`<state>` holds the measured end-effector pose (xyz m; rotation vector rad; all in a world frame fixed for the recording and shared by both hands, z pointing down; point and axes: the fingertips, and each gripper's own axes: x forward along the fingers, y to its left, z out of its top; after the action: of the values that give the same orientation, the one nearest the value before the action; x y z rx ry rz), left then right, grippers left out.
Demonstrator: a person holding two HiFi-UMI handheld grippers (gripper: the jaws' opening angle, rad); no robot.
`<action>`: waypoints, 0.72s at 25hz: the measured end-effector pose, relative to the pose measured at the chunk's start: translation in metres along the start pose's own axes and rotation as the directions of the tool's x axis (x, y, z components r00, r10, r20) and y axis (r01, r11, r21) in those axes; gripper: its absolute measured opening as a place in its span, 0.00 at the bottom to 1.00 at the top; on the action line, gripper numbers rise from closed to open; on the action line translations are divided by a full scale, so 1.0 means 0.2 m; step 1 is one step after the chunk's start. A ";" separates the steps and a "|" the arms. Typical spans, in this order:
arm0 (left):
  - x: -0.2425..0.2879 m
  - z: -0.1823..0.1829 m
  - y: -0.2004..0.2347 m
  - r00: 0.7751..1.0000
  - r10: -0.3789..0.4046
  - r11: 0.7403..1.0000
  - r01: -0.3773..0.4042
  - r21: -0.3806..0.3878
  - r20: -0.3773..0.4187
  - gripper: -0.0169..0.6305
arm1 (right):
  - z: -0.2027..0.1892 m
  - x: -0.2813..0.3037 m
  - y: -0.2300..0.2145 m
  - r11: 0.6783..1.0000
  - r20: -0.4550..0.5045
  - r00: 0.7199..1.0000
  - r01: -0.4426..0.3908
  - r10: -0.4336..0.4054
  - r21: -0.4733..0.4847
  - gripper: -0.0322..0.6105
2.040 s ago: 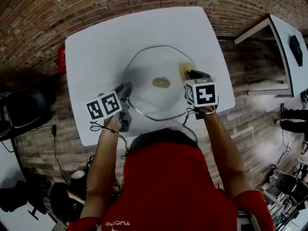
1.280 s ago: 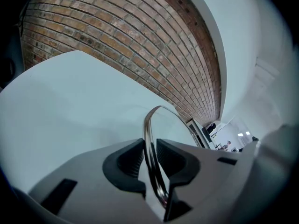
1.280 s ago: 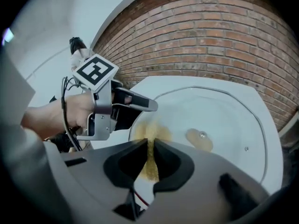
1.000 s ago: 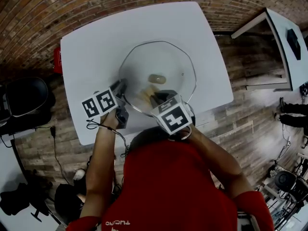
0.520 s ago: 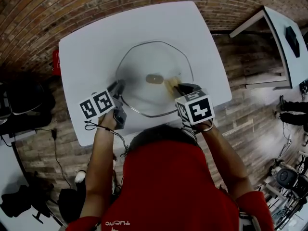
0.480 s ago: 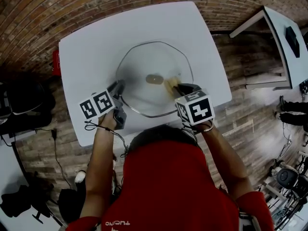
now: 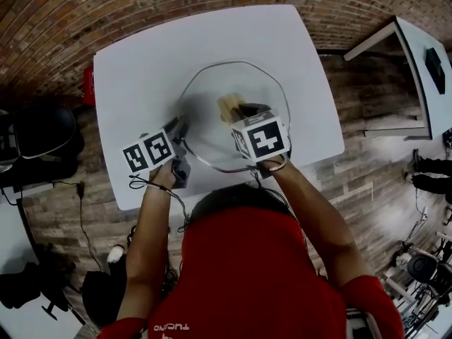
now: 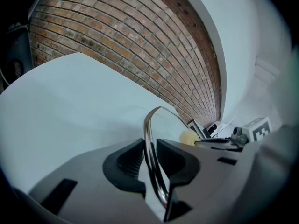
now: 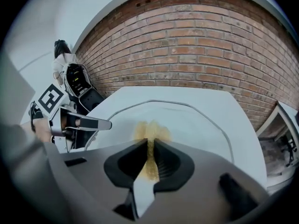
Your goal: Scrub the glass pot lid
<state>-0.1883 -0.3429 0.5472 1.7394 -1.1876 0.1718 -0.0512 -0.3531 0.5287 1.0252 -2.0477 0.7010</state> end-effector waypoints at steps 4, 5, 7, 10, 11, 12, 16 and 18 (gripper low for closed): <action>-0.01 0.01 0.00 1.000 0.005 1.000 -0.005 0.024 0.009 0.17 | 0.00 0.06 -0.01 1.000 -0.027 0.999 0.019 -0.019 -0.004 0.13; -0.01 0.01 0.01 1.000 0.004 0.999 -0.004 0.034 0.011 0.17 | -0.01 0.07 -0.01 1.000 -0.027 0.999 0.018 -0.018 -0.003 0.13; -0.02 0.02 0.00 1.000 -0.004 0.999 0.003 0.050 0.022 0.17 | 0.00 0.08 0.00 1.000 -0.018 1.000 0.009 -0.009 0.001 0.14; -0.05 0.05 0.00 0.998 -0.018 0.997 0.014 0.070 0.056 0.23 | 0.01 0.08 0.01 1.000 0.001 1.000 -0.021 0.021 0.007 0.15; -0.06 0.05 0.00 0.998 -0.021 0.997 0.016 0.079 0.067 0.24 | 0.01 0.08 0.02 0.999 0.007 0.999 -0.031 0.031 0.010 0.20; -0.08 0.06 0.00 0.997 -0.022 0.996 0.015 0.089 0.078 0.25 | 0.01 0.08 0.03 0.999 0.014 0.999 -0.041 0.041 0.012 0.23; -0.19 0.11 -0.01 0.986 -0.003 0.990 -0.021 0.142 0.167 0.28 | 0.02 0.01 0.04 0.998 0.058 0.996 -0.062 0.061 0.015 0.28; -0.27 0.17 -0.07 0.969 -0.012 0.978 -0.040 0.207 0.247 0.28 | 0.04 -0.04 0.04 0.998 0.101 0.993 -0.065 0.064 0.004 0.29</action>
<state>-0.2165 -0.3346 0.4899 1.9815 -1.4038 0.0929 -0.0577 -0.3501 0.5158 1.0216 -2.1750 0.7030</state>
